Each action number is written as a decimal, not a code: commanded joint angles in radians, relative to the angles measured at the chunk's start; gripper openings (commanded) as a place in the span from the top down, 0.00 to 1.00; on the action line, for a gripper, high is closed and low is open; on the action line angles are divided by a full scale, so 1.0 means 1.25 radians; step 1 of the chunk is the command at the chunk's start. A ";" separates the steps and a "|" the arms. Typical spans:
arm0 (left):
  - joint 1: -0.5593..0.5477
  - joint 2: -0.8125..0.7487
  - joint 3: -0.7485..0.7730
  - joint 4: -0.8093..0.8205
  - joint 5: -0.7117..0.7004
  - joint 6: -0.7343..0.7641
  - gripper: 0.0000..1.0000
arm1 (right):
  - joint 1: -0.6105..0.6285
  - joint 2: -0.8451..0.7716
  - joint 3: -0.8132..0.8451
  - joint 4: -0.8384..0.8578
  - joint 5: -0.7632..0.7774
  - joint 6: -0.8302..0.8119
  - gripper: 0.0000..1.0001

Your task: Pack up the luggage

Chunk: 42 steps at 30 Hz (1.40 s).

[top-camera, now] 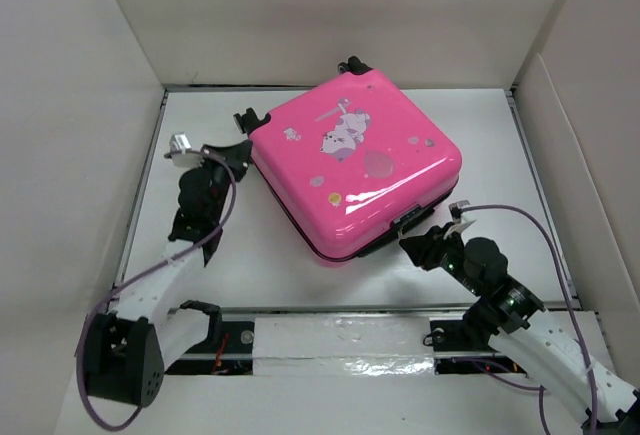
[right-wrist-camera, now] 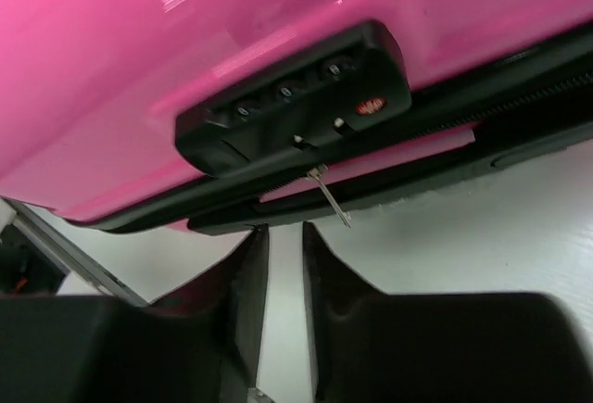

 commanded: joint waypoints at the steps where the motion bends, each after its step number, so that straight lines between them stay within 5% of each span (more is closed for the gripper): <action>1: -0.075 -0.089 -0.143 0.043 -0.088 0.061 1.00 | 0.009 0.012 -0.006 0.007 0.046 0.038 0.64; 2: -0.091 -0.128 -0.176 0.028 -0.094 0.071 1.00 | 0.009 0.022 -0.008 0.024 0.054 0.037 0.56; 6: -0.171 -0.195 -0.326 -0.009 -0.039 0.129 1.00 | 0.009 0.092 -0.017 0.114 0.063 0.003 0.54; 11: -0.309 -0.305 -0.414 -0.075 -0.054 0.173 1.00 | 0.009 0.195 0.003 0.192 0.070 -0.035 0.58; 17: -0.437 -0.295 -0.406 -0.127 -0.078 0.230 1.00 | 0.009 0.228 0.028 0.204 0.087 -0.061 0.65; 28: -0.462 -0.177 -0.367 -0.046 -0.027 0.286 1.00 | 0.009 0.205 0.043 0.151 0.099 -0.079 0.59; 37: -0.470 -0.140 -0.338 -0.002 0.045 0.308 1.00 | 0.009 0.292 0.056 0.235 0.059 -0.090 0.67; 42: -0.503 -0.099 -0.334 0.030 0.041 0.310 1.00 | 0.009 0.307 0.046 0.270 0.028 -0.088 0.81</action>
